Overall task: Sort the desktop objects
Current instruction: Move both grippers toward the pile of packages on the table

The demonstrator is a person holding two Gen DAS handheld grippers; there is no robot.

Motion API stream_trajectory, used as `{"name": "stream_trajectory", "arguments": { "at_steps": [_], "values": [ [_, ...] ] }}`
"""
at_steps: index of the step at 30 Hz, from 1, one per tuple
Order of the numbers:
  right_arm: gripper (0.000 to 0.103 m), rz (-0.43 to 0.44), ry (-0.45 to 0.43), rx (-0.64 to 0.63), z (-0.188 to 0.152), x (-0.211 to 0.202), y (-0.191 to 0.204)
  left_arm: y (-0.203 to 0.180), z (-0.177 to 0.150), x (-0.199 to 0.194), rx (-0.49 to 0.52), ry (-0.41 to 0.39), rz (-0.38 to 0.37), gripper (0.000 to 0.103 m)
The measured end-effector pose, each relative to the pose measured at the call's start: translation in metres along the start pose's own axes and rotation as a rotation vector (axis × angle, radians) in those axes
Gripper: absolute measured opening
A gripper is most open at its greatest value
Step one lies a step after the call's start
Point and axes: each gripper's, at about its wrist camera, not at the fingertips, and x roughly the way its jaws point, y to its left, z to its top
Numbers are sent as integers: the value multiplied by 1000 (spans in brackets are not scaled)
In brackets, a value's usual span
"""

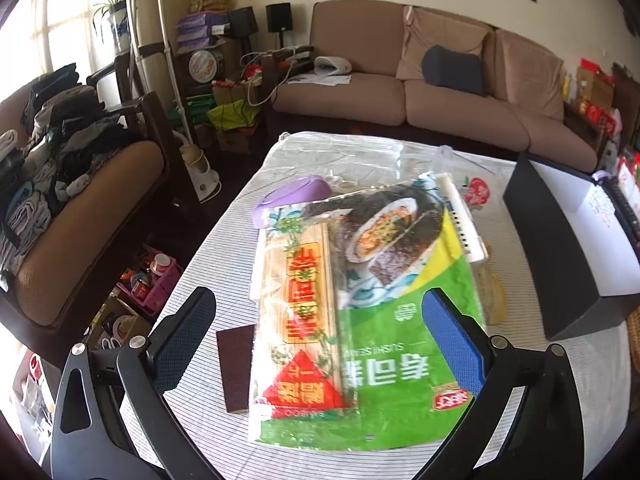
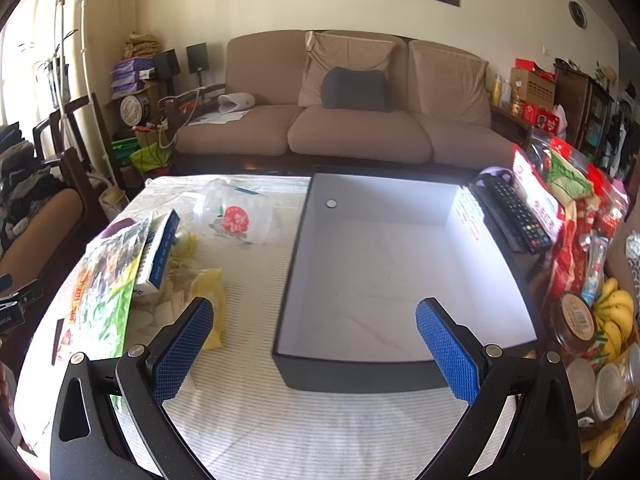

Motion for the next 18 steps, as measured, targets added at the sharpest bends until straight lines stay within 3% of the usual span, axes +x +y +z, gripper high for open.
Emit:
{"name": "stream_trajectory", "arguments": {
  "at_steps": [18],
  "values": [
    [103,121,-1,-66,20,39,95,54,2,26,-30,0,-6,103]
  ]
}}
